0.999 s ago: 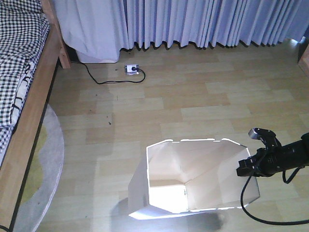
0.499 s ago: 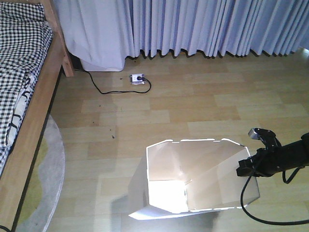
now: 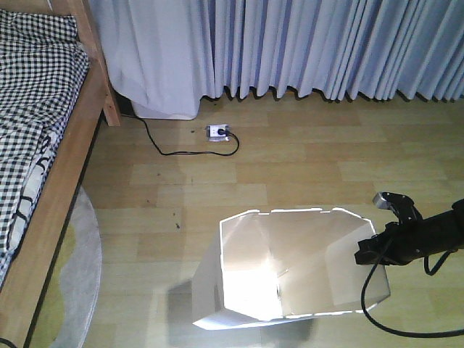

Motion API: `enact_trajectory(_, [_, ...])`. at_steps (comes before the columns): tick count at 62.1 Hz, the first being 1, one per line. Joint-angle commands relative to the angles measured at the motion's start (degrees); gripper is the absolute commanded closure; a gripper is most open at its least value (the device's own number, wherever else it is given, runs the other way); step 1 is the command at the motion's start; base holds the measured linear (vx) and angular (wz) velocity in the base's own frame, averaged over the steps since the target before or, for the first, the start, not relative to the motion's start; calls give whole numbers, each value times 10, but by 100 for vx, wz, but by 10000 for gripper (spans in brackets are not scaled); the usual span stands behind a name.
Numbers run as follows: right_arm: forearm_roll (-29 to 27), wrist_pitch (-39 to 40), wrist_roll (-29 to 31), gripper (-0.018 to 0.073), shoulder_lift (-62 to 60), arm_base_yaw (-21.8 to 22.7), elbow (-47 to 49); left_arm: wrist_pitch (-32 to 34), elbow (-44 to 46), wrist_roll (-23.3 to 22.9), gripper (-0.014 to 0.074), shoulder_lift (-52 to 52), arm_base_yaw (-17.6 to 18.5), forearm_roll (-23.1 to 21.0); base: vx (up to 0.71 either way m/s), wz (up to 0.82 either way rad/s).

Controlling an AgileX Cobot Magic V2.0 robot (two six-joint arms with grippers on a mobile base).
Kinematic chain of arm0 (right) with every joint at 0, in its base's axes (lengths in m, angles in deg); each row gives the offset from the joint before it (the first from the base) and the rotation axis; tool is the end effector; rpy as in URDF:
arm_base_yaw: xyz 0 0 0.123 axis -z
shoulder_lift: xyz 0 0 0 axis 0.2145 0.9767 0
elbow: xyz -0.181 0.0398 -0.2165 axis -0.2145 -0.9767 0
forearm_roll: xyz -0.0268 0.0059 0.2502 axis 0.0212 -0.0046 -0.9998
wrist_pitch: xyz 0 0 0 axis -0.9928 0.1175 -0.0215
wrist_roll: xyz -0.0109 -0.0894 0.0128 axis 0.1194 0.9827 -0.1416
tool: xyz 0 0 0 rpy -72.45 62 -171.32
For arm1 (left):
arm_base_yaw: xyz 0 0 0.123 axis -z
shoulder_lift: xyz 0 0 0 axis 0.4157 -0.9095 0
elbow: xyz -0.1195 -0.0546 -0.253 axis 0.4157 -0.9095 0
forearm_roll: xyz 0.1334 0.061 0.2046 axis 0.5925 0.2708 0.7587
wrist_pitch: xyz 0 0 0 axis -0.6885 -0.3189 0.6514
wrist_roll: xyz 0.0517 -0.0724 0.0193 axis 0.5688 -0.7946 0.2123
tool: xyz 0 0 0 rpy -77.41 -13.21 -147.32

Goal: Move trash bin to bedside with robot
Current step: 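Carry the held bin toward the curtains beside the bed, then approach the bed's foot end with the bin held in the right gripper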

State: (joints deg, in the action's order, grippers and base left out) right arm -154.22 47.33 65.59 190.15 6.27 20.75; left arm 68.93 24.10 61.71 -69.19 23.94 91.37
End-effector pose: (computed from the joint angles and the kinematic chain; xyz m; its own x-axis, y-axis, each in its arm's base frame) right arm 0.2917 -0.0471 -0.0143 -0.9705 -0.0879 -0.2246 -0.1896 0.8539 0.4848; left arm 0.0563 0.0008 0.1958 -0.0068 0.0274 -0.9996 -0.0129 0.9995 0.0275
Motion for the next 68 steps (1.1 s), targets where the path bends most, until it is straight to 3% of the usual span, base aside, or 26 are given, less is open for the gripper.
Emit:
enact_trajectory(1, [-28, -133, -1, 564, -40, 2, 5, 43, -7, -8, 603, 3, 4, -5, 19, 5])
enact_trajectory(68, [-28, -134, -1, 564, -40, 2, 5, 43, -7, -8, 603, 3, 4, -5, 18, 4])
